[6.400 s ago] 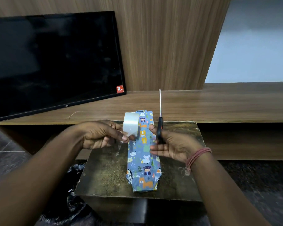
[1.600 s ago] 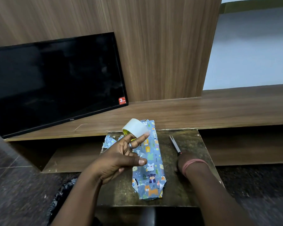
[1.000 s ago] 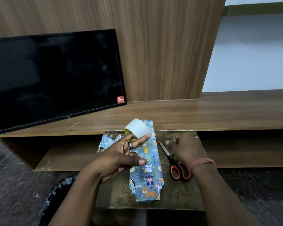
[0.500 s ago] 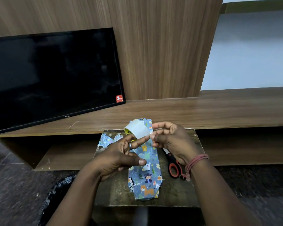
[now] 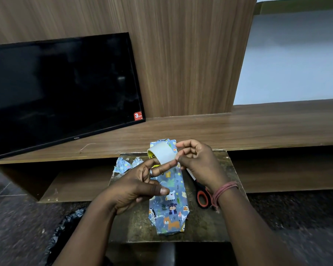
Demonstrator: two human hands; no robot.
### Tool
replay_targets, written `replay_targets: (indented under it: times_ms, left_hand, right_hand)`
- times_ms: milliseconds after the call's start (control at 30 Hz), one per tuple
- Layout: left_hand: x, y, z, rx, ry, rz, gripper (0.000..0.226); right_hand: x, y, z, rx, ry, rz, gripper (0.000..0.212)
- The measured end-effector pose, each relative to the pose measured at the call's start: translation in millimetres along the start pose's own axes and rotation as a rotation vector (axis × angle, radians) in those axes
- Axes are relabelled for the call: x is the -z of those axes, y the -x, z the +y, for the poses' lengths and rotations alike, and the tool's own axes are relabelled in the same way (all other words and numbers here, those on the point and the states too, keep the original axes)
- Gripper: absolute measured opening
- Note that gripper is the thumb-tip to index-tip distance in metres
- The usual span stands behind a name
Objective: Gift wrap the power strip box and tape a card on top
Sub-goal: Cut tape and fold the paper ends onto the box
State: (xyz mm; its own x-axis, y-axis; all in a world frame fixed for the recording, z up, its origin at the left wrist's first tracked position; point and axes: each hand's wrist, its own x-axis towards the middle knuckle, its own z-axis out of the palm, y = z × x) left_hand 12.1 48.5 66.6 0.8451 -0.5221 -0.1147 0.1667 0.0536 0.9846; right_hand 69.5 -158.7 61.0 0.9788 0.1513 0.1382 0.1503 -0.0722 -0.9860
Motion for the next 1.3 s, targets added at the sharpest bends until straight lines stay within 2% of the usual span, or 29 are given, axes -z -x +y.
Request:
replay_targets:
  times_ms: [133, 233, 300, 433, 567, 667, 733, 800, 933, 1033, 1100, 1167, 1233, 1300]
  left_hand:
    - [1, -3, -3, -0.016, 0.022, 0.003, 0.073]
    - [6, -5, -6, -0.037, 0.047, -0.01, 0.075]
    - [7, -6, -7, -0.037, 0.088, -0.009, 0.074]
    - [0, -11, -7, -0.042, 0.12, -0.025, 0.07]
    - [-9, -17, -10, -0.015, 0.177, 0.001, 0.068]
    - [-13, -20, -13, 0.028, 0.174, 0.06, 0.075]
    - [-17, -21, -11, 0.039, 0.176, 0.12, 0.073]
    - [-20, -22, -8, 0.037, 0.171, 0.191, 0.071]
    - [-25, -26, -8, 0.028, 0.159, 0.325, 0.067]
    - [-28, -29, -11, 0.009, 0.193, 0.385, 0.06]
    - [-30, -31, -12, -0.006, 0.259, 0.409, 0.057]
    - [-30, -34, -13, -0.015, 0.396, 0.448, 0.049]
    - [-29, -36, -13, -0.009, 0.585, 0.486, 0.034]
    - [-29, -36, -13, -0.009, 0.723, 0.499, 0.027]
  right_hand:
    - [0, 3, -5, -0.012, -0.019, -0.029, 0.048]
    - [9, 6, -7, -0.087, -0.028, -0.041, 0.058]
    - [13, 7, -4, -0.124, 0.06, -0.08, 0.049]
    - [13, 8, 4, -0.153, 0.171, -0.074, 0.013]
    - [17, 8, 4, -0.177, 0.223, -0.011, 0.002]
    - [30, 7, 14, -0.193, 0.38, 0.137, 0.014]
    - [42, 5, 22, -0.155, 0.666, 0.241, 0.015]
    - [48, 9, 25, -0.207, 0.897, 0.287, 0.018]
    - [47, 13, 31, -0.338, 0.973, 0.24, 0.015]
    - [44, 14, 32, -0.361, 0.991, 0.216, 0.025]
    - [40, 15, 32, -0.334, 1.023, 0.23, 0.019]
    - [32, 17, 29, -0.199, 0.983, 0.283, 0.015]
    - [20, 21, 20, -0.06, 0.671, 0.281, 0.018]
    - [2, 29, 4, -0.093, 0.26, 0.084, 0.021]
